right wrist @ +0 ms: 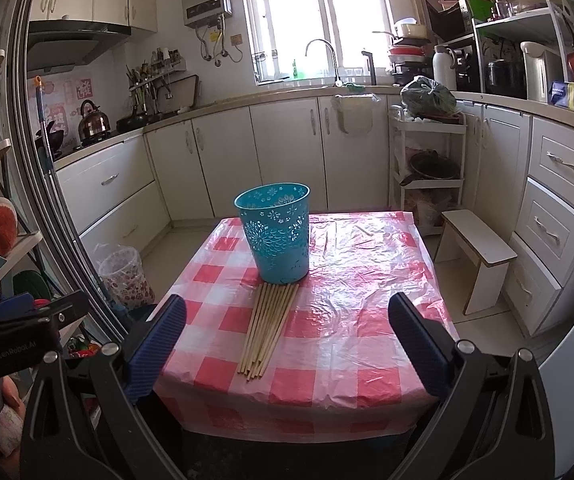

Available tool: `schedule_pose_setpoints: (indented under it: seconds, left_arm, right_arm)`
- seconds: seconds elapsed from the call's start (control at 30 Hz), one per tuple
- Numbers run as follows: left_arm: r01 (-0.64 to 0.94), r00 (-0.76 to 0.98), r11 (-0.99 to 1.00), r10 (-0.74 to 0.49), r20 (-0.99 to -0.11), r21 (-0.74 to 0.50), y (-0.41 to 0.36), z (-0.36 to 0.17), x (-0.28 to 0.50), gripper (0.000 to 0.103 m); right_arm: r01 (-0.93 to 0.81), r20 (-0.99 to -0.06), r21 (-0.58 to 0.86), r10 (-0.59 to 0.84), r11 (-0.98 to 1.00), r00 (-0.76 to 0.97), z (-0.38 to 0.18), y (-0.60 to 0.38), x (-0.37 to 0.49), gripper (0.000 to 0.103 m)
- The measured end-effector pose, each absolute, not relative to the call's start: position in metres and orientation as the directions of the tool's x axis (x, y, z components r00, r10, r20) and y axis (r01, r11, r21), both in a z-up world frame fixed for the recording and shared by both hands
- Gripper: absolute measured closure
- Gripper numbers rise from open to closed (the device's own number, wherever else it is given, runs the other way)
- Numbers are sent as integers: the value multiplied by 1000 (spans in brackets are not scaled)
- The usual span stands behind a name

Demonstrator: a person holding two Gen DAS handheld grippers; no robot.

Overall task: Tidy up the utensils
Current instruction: 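Move both tools toward the wooden sticks beside the teal cup, then close the right gripper on one wooden stick while the left gripper grasps another stick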

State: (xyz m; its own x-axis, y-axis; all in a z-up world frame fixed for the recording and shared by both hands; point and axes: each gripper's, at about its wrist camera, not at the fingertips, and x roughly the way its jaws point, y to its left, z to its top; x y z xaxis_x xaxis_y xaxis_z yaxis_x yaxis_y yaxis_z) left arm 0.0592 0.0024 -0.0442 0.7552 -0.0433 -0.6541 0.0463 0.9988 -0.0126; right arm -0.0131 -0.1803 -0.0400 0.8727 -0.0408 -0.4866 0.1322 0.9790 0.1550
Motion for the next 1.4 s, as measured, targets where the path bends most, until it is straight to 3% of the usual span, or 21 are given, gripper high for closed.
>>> schedule_pose_setpoints:
  seconds: [1.03,1.07,1.27,1.4]
  left_arm:
    - [70,708,997,-75,-702,-37,-12,-72,101,8]
    - [73,705,997,-78,-705,-37,-13,-73,103,8]
    - [78,681,995,-93,-727,-54,-13,-87,117,8]
    - [65,668,997,-79,-740,-49,-11,-98,126,8]
  right_arm:
    - [153,-558,160,-38,975,829,-62,-189,27,6]
    - [152,-562,158,-38,976,826,-63,-188,30,8]
    - [129,-617,142,-14,981,787,-91,-189,58,46]
    - [127,-667,135,-5,983,745,-119,-192,85,65]
